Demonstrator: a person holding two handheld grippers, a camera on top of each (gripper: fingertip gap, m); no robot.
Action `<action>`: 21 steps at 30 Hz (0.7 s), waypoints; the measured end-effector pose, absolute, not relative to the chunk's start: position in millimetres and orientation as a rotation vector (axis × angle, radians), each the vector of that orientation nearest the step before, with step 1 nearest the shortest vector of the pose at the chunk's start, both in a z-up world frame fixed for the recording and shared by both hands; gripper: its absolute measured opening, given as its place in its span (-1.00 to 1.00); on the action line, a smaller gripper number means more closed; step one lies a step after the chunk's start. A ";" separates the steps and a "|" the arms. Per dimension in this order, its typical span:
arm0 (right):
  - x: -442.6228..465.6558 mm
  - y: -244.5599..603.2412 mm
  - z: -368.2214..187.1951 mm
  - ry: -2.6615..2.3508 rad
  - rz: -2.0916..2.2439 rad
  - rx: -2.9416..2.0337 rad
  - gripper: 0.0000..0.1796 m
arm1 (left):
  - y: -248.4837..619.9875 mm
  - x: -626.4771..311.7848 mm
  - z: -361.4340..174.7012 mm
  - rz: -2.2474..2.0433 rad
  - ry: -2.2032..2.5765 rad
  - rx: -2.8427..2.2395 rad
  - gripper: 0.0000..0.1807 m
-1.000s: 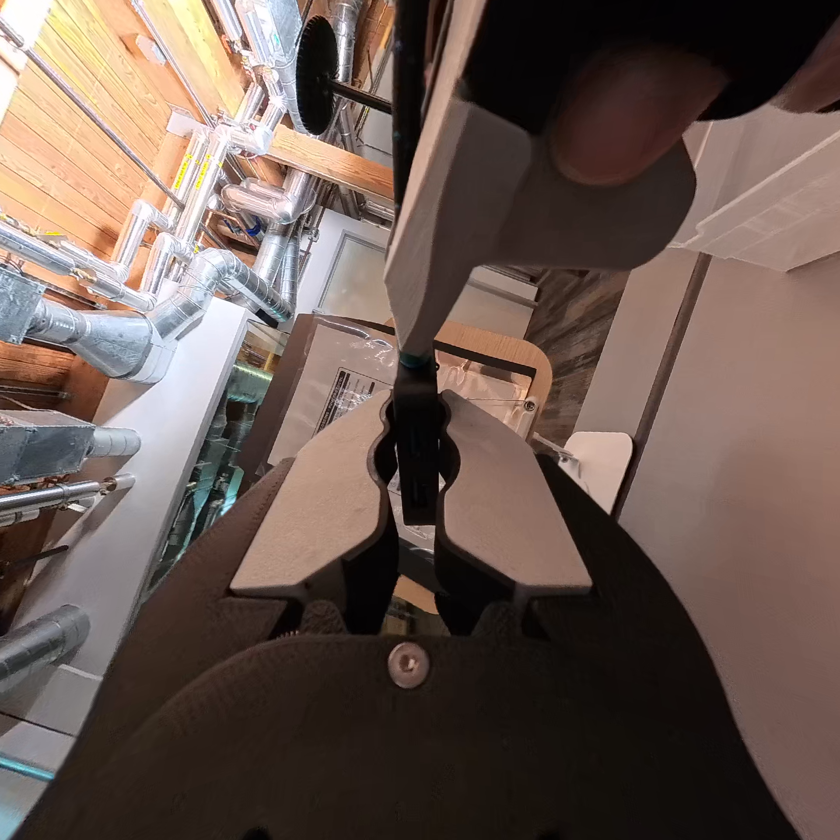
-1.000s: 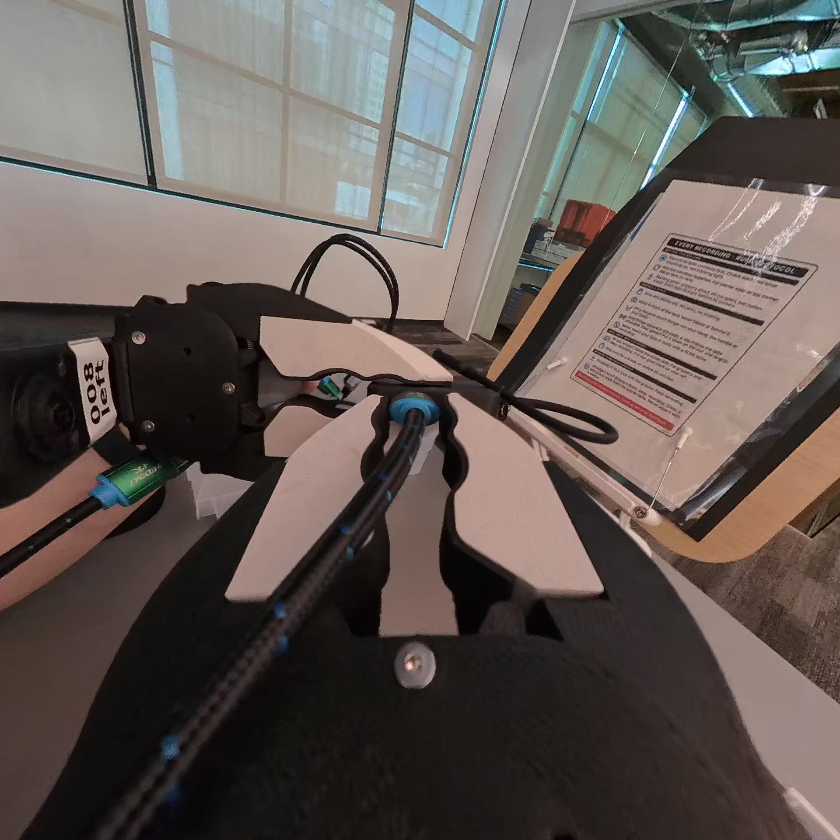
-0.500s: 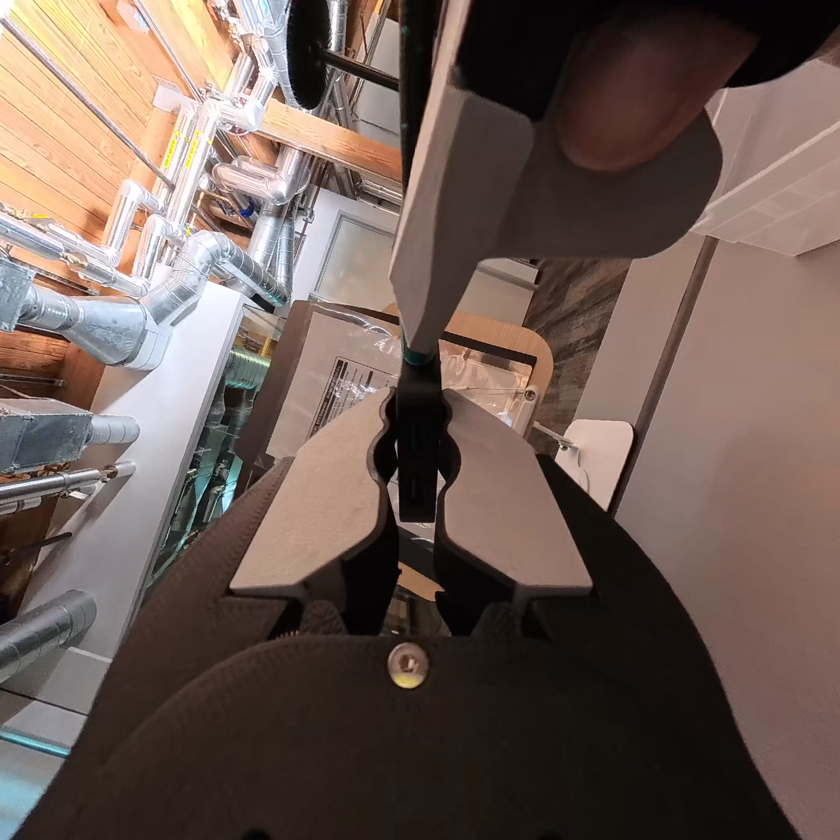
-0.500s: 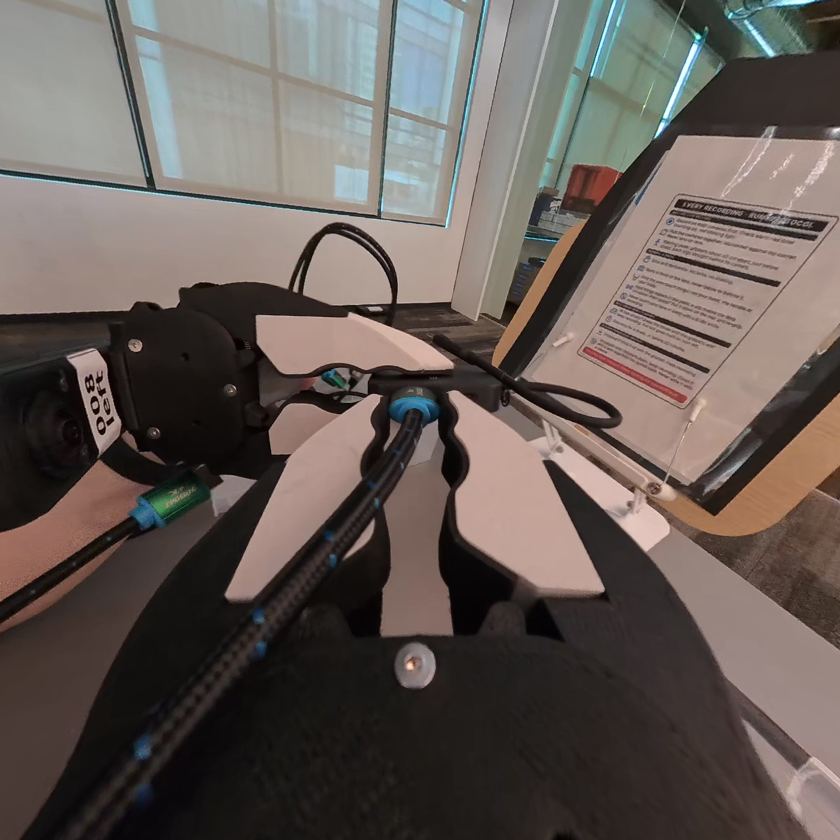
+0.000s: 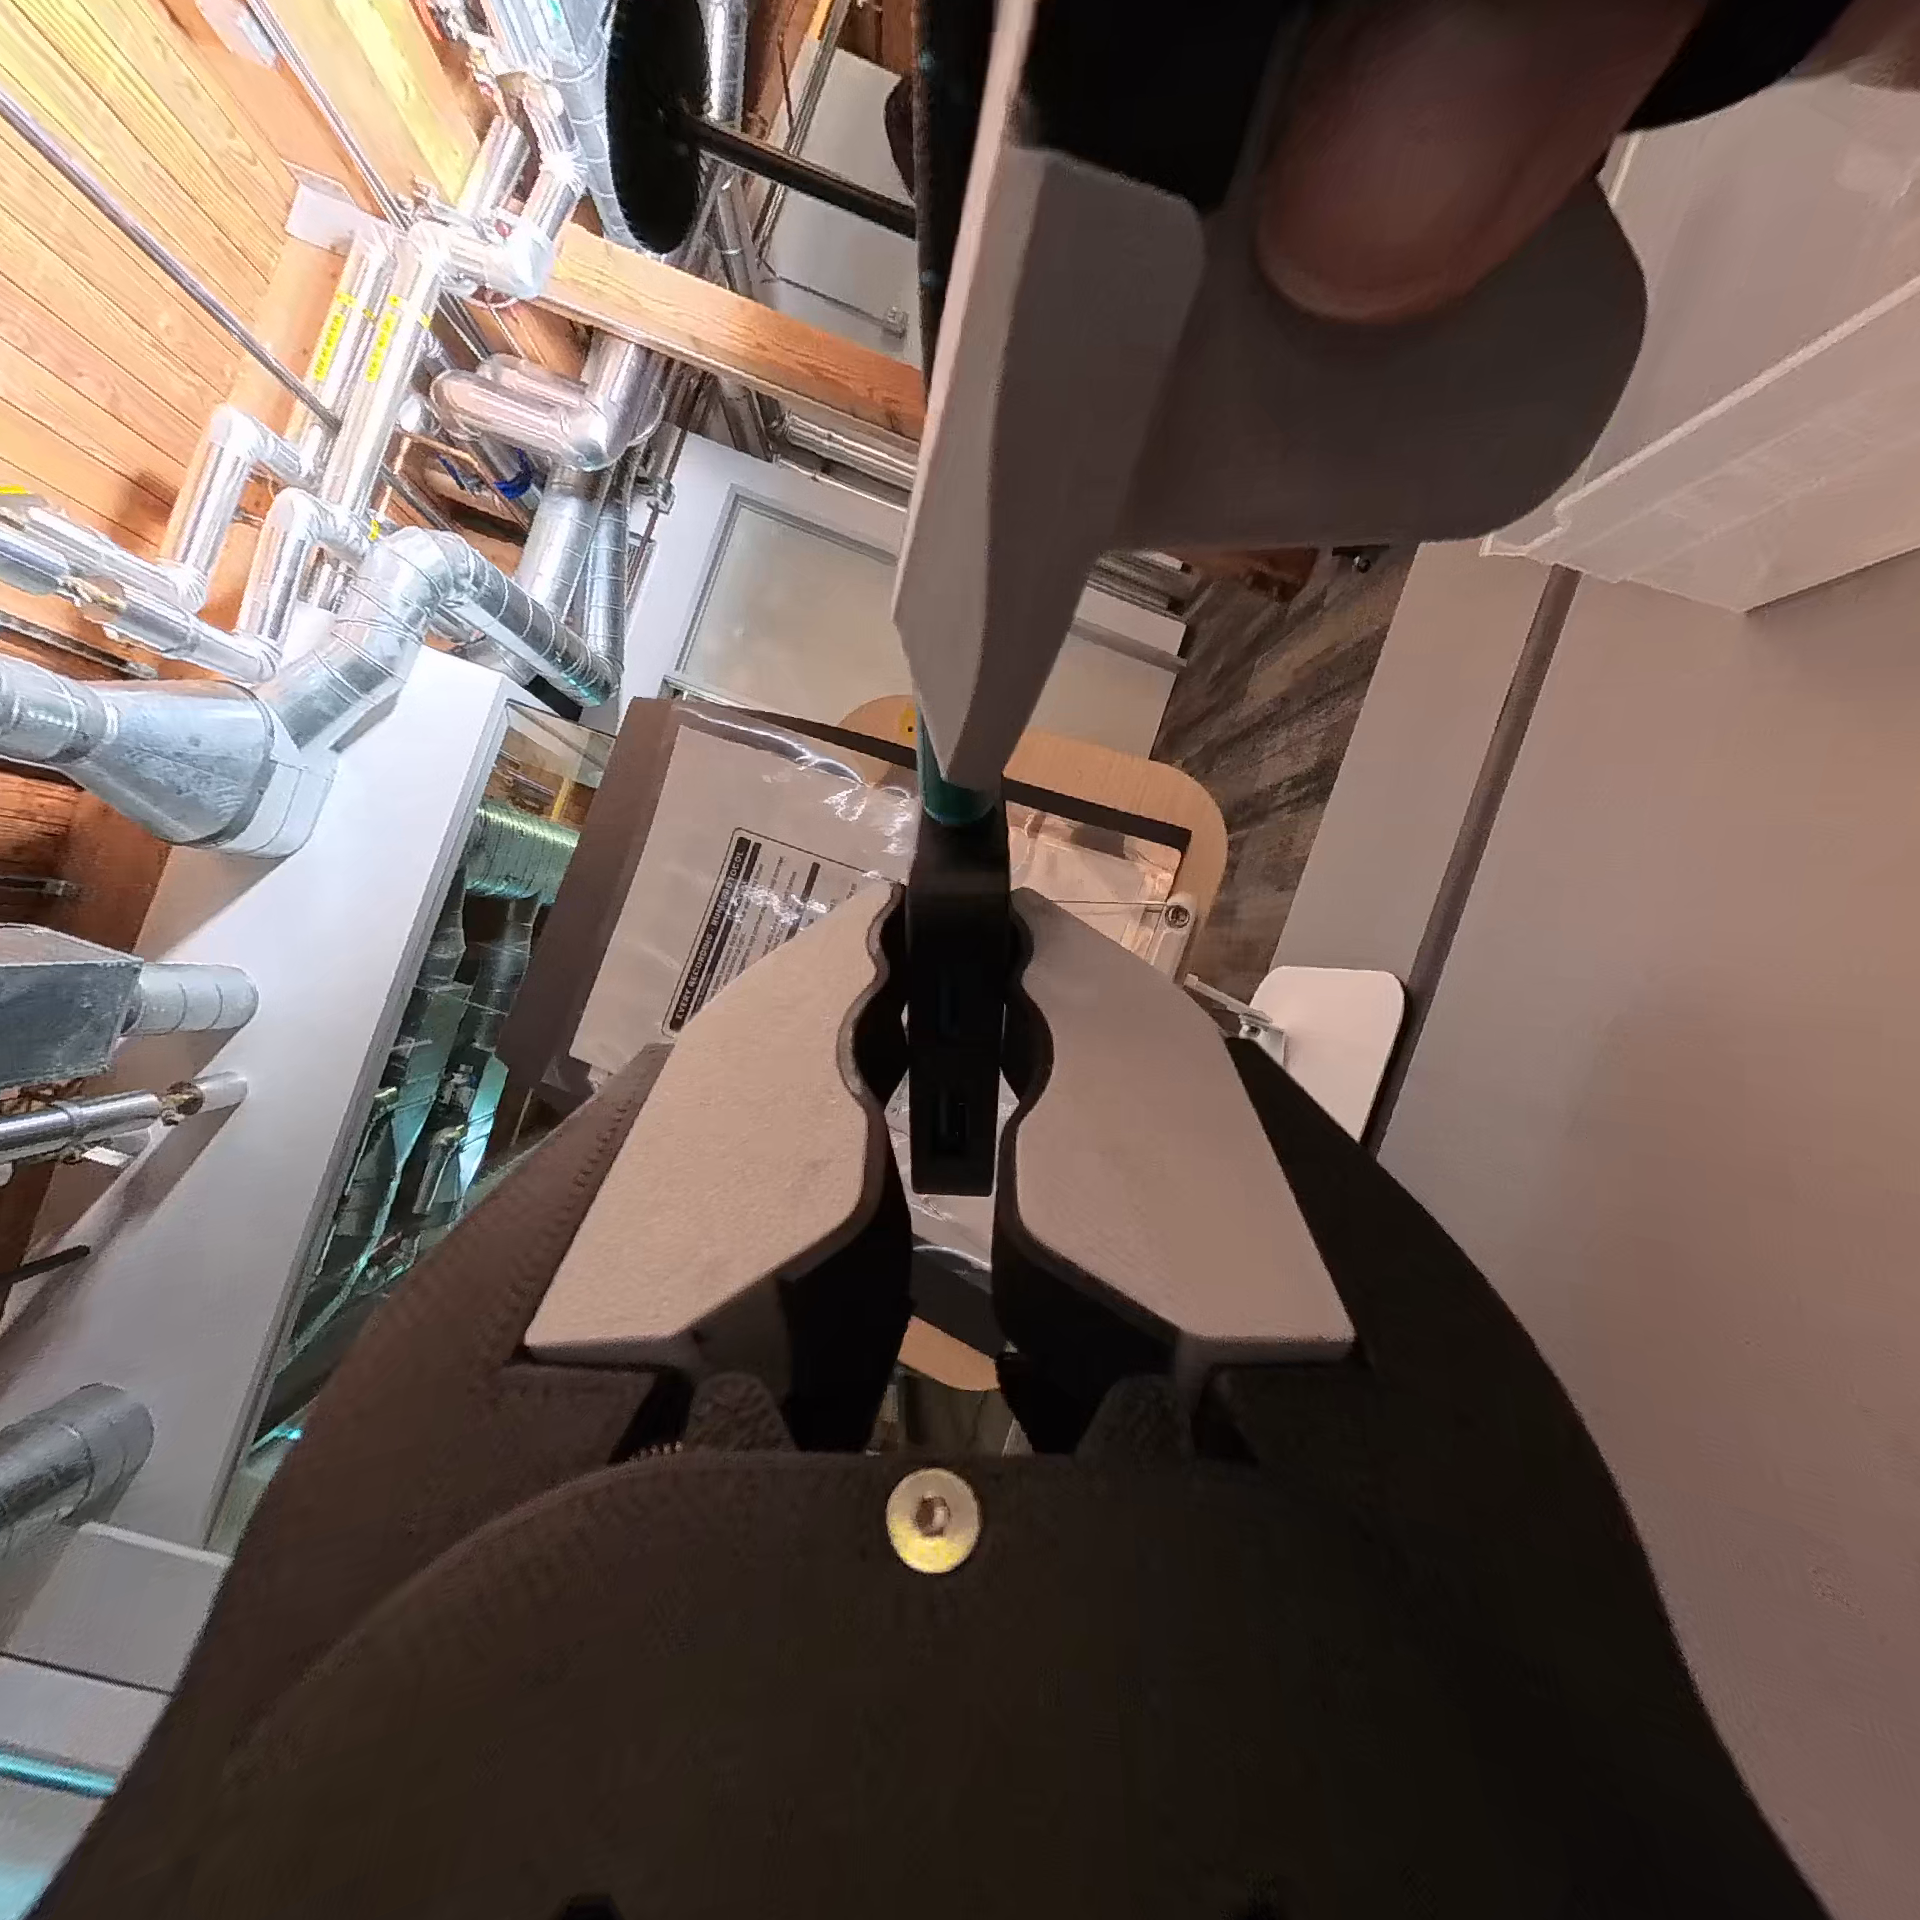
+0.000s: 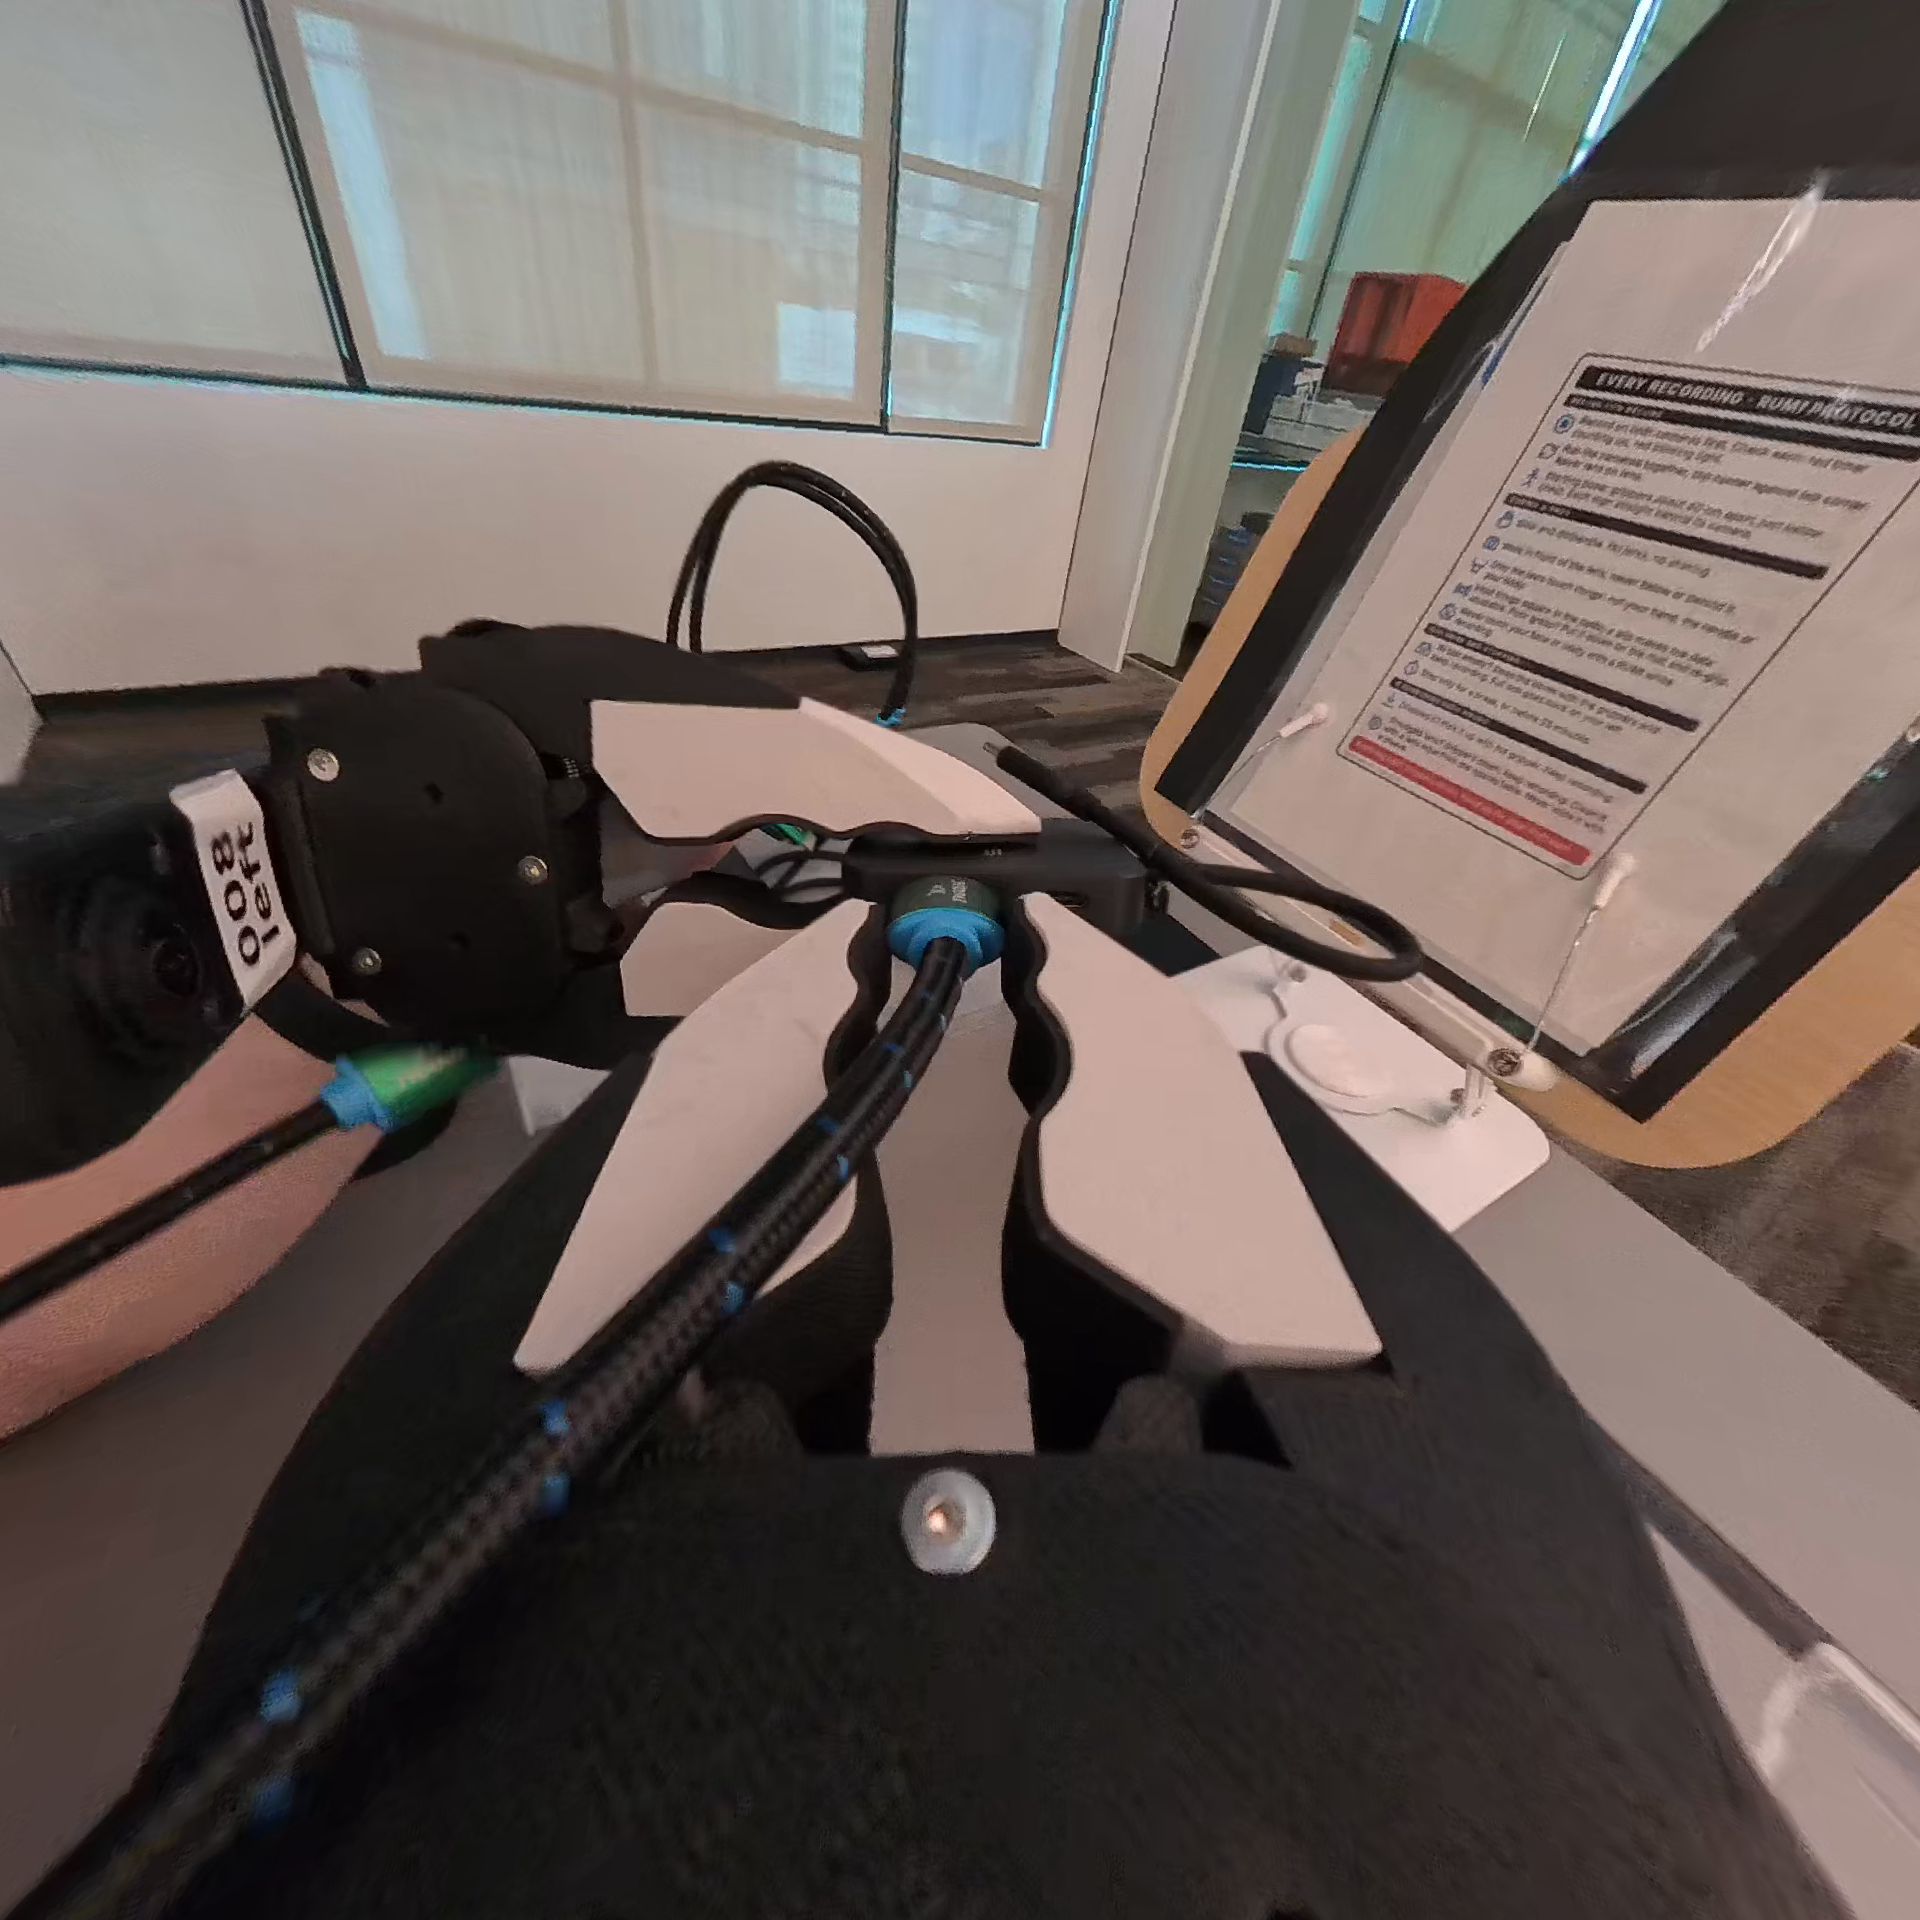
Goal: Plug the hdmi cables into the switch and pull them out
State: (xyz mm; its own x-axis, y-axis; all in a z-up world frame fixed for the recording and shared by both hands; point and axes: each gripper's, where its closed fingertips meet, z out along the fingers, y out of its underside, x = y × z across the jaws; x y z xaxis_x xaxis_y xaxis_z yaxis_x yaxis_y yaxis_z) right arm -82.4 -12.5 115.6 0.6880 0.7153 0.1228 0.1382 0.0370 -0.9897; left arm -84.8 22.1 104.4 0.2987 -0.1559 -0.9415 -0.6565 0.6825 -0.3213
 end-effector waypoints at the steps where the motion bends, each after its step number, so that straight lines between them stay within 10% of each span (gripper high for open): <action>1: -82.4 -13.4 116.2 -0.753 0.485 -1.493 -0.76 | 21.4 -84.5 104.9 0.372 1.253 -0.791 -0.85; 21: -65.9 -23.2 126.8 -0.789 0.388 -1.509 -0.76 | 12.9 -68.0 114.9 0.358 1.256 -0.806 -0.85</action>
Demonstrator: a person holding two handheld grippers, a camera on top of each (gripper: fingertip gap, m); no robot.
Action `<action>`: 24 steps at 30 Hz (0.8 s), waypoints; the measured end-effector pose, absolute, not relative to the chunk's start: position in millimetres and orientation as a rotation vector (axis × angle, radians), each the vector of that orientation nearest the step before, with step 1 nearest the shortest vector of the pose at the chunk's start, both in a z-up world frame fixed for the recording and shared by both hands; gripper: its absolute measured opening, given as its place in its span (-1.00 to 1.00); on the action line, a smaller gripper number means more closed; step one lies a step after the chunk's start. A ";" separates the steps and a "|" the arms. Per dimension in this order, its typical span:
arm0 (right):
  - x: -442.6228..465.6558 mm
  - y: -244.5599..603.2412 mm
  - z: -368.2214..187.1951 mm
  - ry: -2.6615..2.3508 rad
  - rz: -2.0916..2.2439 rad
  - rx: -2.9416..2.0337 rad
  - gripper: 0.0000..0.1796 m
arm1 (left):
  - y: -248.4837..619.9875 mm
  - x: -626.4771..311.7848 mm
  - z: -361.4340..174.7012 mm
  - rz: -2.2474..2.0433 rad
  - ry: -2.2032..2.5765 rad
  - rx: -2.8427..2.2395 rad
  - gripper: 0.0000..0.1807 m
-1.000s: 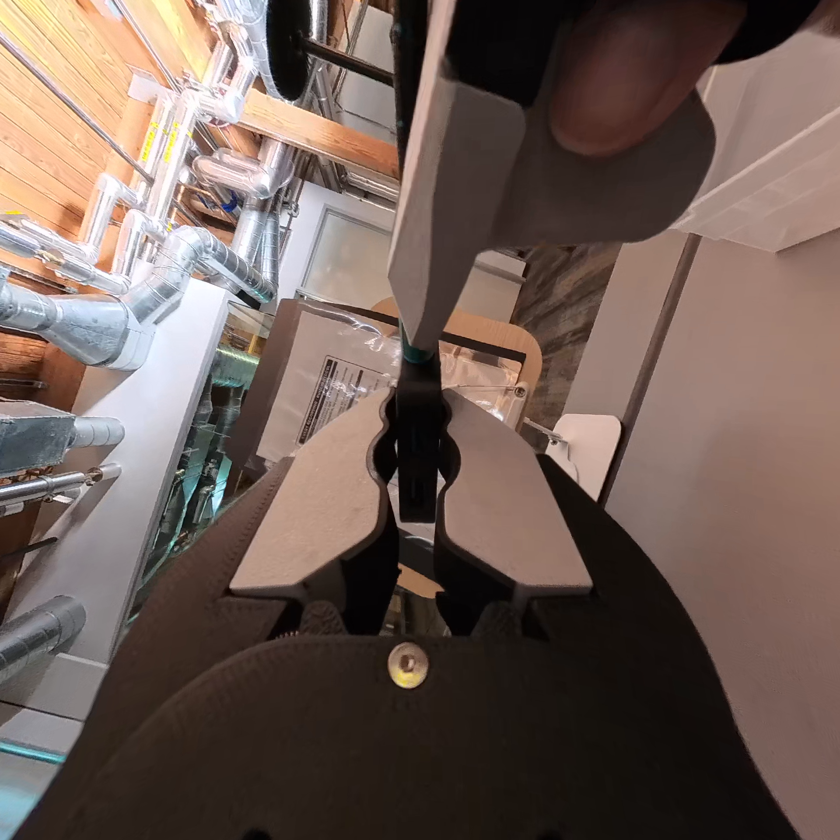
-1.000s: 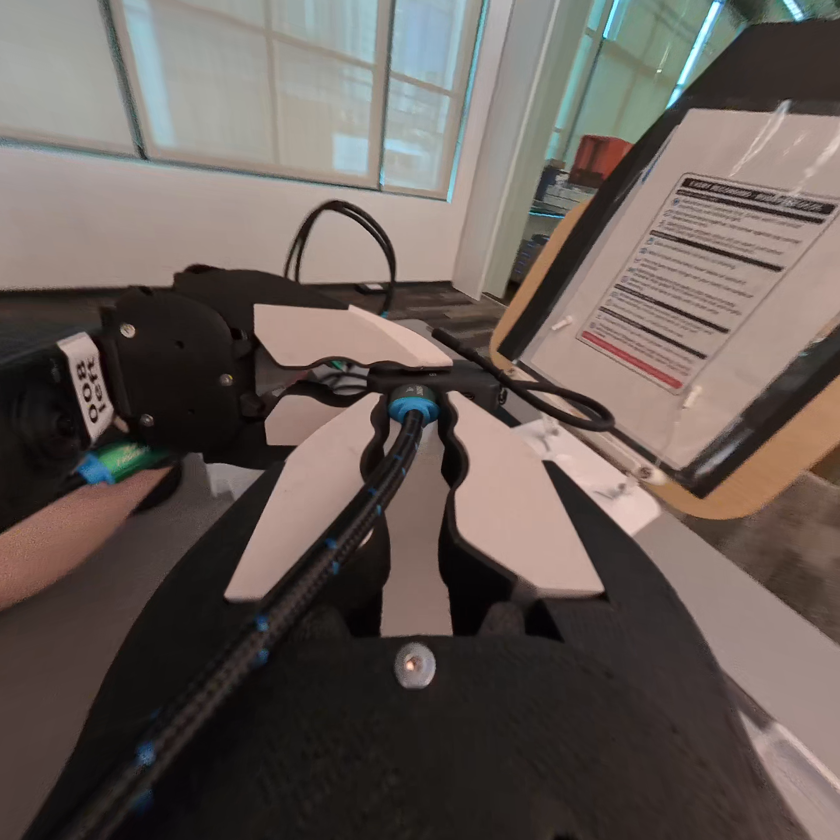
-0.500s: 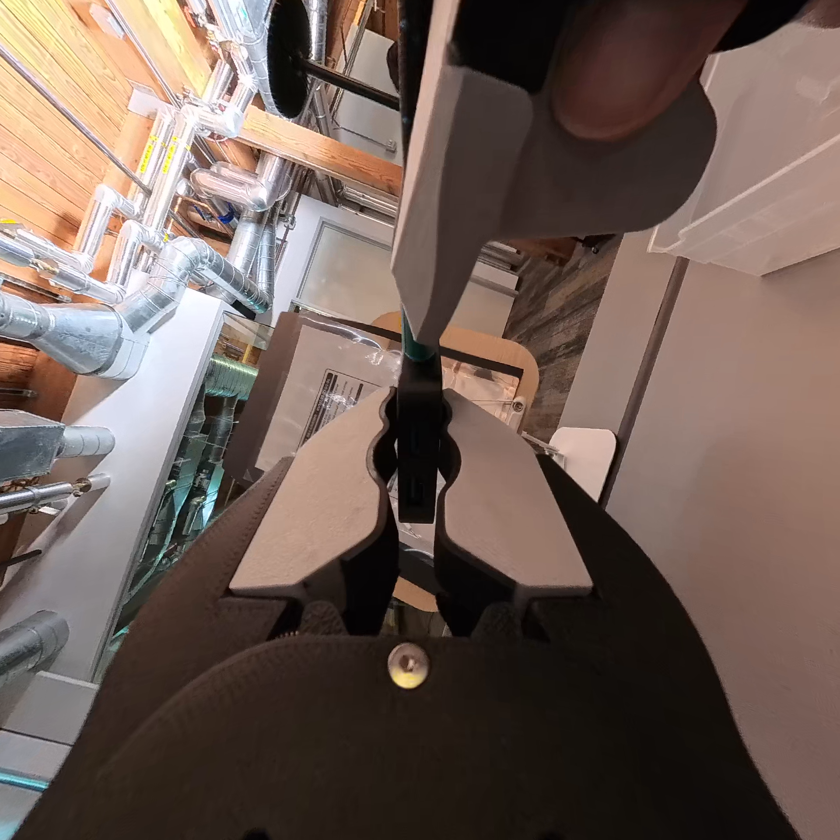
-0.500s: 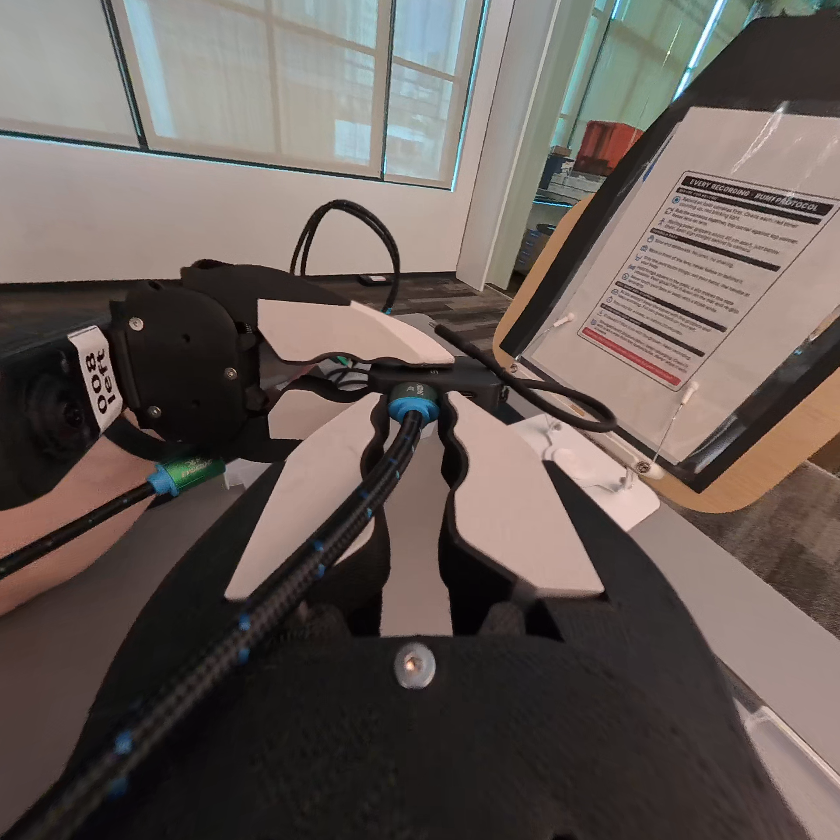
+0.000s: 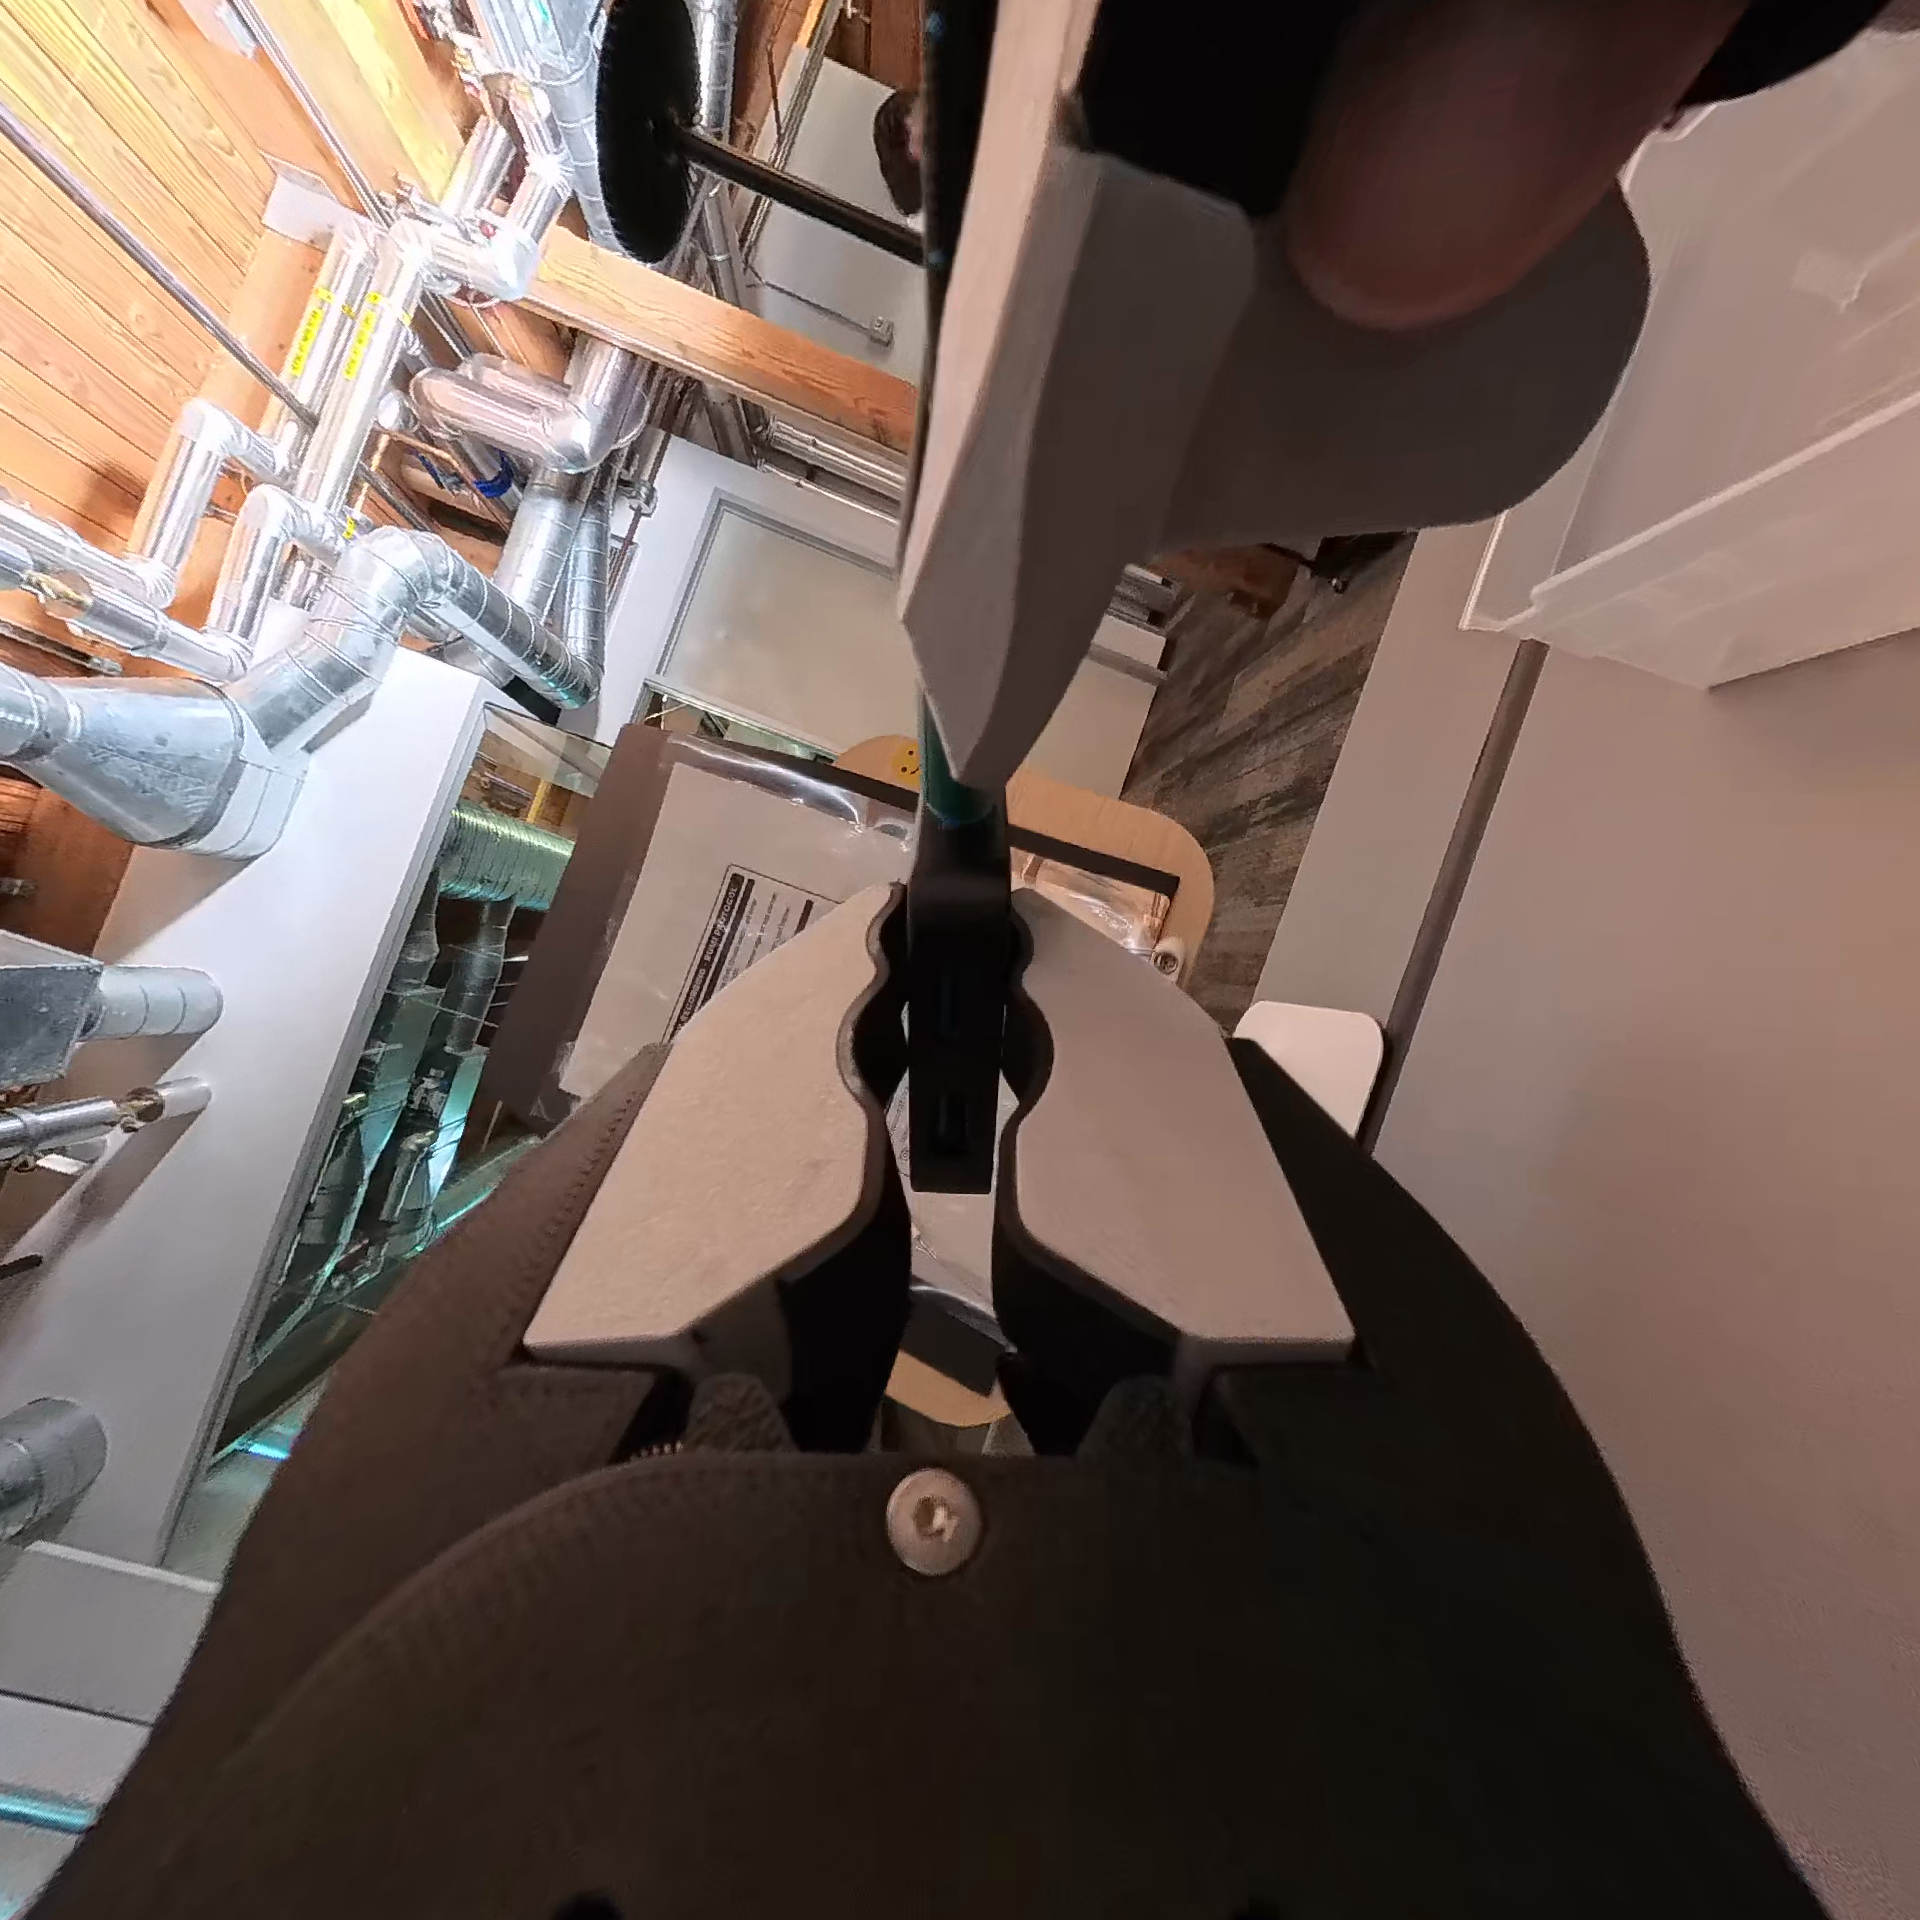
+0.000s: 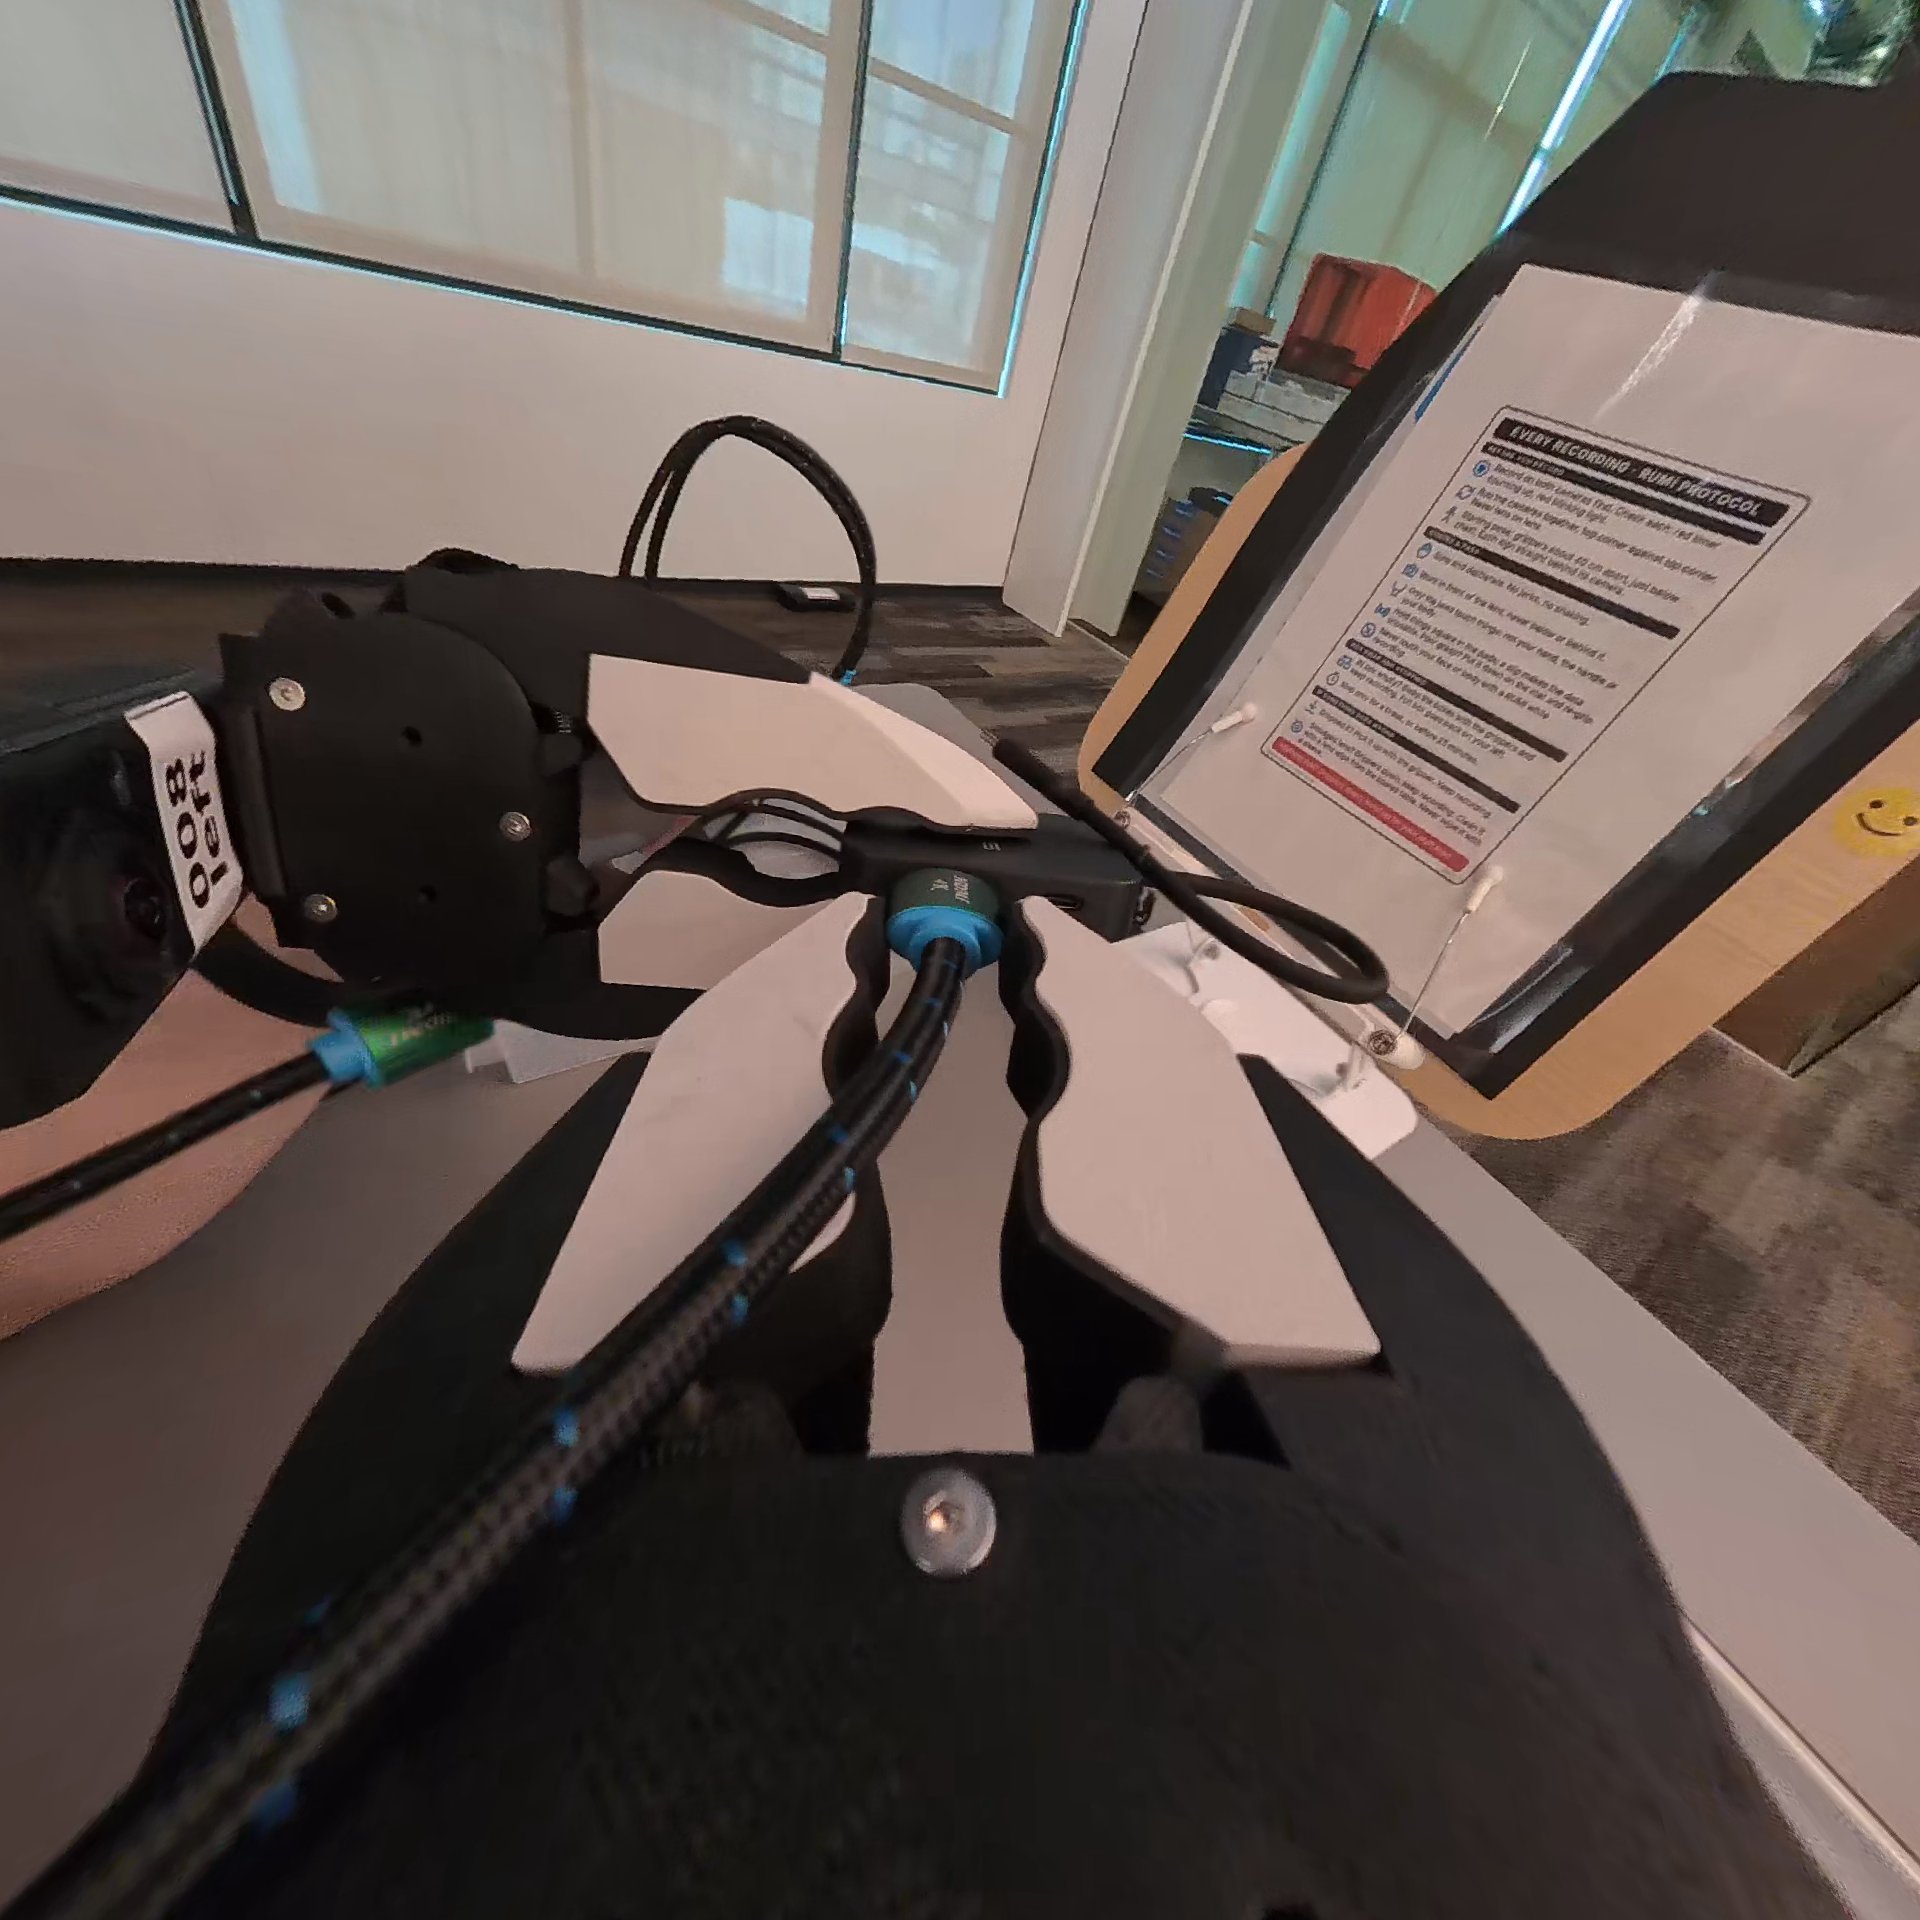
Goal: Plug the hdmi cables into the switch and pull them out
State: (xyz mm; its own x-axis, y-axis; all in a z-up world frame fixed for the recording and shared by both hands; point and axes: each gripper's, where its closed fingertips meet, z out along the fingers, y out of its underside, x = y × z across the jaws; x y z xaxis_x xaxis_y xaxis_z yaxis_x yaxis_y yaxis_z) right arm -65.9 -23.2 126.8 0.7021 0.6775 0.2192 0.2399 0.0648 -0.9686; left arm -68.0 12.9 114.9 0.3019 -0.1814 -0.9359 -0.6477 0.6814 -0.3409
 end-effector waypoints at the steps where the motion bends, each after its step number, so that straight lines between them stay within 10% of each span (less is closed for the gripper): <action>1: -65.2 -23.5 126.8 -0.792 0.396 -1.510 -0.76 | 12.7 -67.3 114.9 0.353 1.258 -0.808 -0.85; 15: 12.4 -65.1 171.6 -0.713 0.359 -1.458 -0.76 | 63.0 -155.9 123.5 0.437 1.121 -1.044 -0.86; 24: 208.9 -77.8 53.2 -0.310 -0.223 -2.225 -0.75 | 32.2 -144.6 139.4 0.297 1.124 -1.052 -0.85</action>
